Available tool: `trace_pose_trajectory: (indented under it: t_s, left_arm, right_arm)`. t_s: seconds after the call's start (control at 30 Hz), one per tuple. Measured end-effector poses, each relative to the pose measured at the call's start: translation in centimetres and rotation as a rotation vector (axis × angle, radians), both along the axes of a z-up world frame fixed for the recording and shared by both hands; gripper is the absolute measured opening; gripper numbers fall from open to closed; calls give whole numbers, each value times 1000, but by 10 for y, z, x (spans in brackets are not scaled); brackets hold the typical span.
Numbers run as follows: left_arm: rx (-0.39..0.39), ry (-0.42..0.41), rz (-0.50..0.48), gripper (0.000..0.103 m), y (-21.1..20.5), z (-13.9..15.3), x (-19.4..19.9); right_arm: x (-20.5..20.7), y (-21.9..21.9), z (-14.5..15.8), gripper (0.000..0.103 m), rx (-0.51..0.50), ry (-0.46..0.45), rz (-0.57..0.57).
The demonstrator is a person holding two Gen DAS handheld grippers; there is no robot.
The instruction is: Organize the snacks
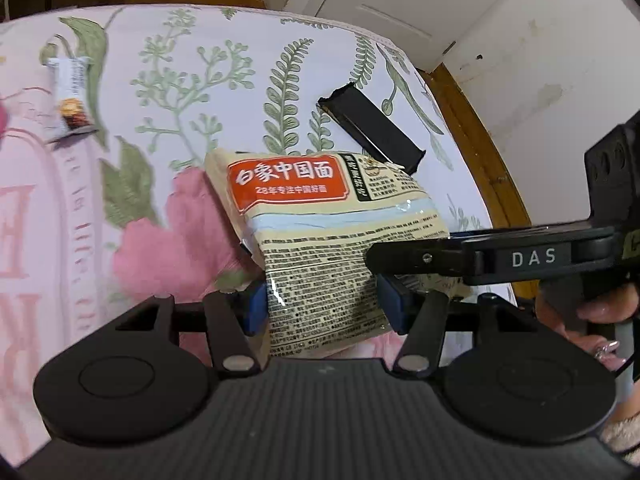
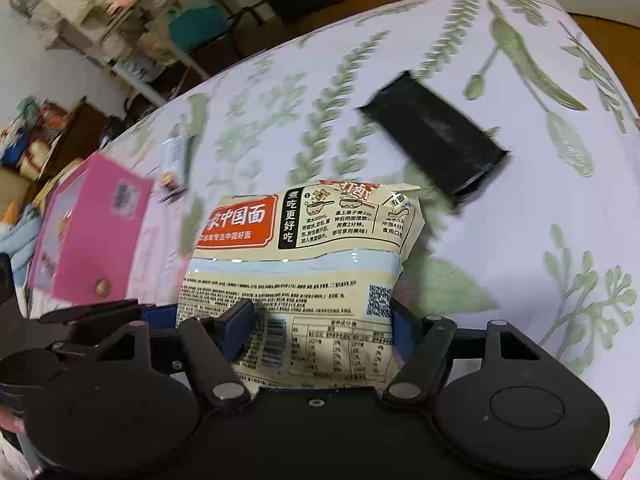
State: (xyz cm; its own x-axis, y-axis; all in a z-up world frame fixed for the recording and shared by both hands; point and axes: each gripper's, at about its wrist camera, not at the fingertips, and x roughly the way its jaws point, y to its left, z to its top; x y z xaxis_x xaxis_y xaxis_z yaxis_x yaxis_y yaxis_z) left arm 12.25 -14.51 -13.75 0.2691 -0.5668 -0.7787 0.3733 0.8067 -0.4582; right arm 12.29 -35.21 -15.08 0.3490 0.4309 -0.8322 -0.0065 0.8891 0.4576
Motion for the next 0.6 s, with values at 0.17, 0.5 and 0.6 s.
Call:
trace_pose_trajectory:
  t_s: [0.17,0.5,0.6]
  left_arm:
    - [29,-25,5,55,28,21,-23]
    - [68,-80,59,55,93,68,-55]
    - [77,-120,83,55,114,85,-63]
  right_arm:
    - [-15,28,21,70,3,-37,55]
    - [-37,86,64,68,37,-118,221]
    - [-36,104,77,68,53,-138,263]
